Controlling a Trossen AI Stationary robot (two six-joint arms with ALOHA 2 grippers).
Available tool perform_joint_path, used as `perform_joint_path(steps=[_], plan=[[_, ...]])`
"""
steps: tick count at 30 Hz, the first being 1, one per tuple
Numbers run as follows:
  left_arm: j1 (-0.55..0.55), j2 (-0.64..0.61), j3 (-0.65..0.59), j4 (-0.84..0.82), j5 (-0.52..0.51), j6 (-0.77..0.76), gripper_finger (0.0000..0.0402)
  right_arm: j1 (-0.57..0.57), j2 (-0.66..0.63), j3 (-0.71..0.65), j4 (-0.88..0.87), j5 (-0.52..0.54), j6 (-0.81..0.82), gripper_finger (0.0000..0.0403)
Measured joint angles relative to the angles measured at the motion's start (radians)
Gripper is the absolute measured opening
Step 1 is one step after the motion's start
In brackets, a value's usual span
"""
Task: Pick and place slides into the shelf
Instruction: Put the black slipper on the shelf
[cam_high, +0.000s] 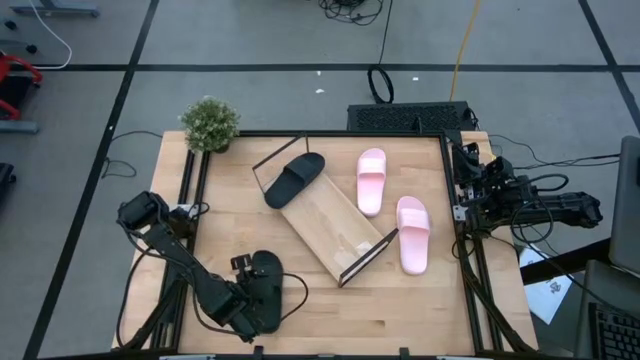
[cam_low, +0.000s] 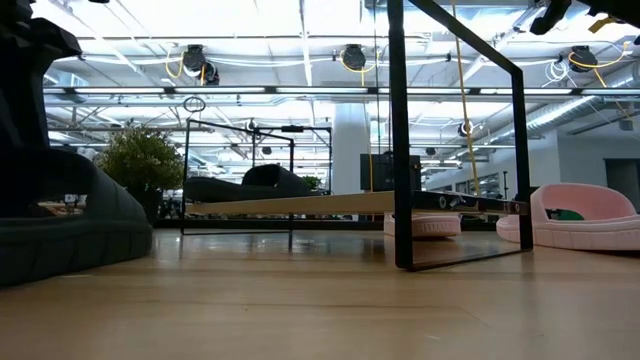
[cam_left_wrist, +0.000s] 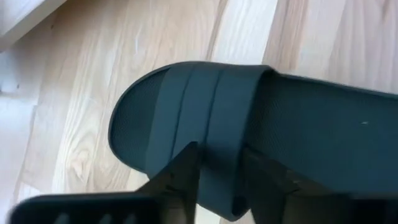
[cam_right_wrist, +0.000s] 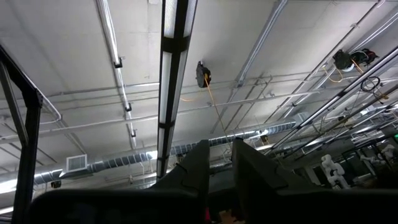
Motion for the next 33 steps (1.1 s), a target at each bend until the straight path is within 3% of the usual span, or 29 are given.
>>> perform_joint_path(steps=[7, 16, 20, 27, 33], plan=[[0.0, 0.0, 0.0, 0.007, -0.002, -0.002, 0.0011, 0.0, 0.0, 0.0, 0.0, 0.0, 0.001, 0.0059], [0.001, 0.0, 0.001, 0.005, -0.003, -0.016, 0.0003, 0.0, 0.0, 0.0, -0.015, 0.0, 0.002, 0.0059], [0.001, 0.001, 0.049, -0.089, -0.006, 0.014, 0.0002, 0.0, 0.0, 0.0, -0.023, 0.0, 0.002, 0.0059], [0.02, 0.001, 0.253, -0.398, -0.167, 0.154, 0.0001, 0.0, 0.0, 0.0, -0.023, 0.0, 0.002, 0.0059], [0.082, 0.001, 0.379, -0.455, -0.328, 0.423, 0.0, 0.0, 0.0, 0.0, -0.022, 0.0, 0.012, 0.0059]])
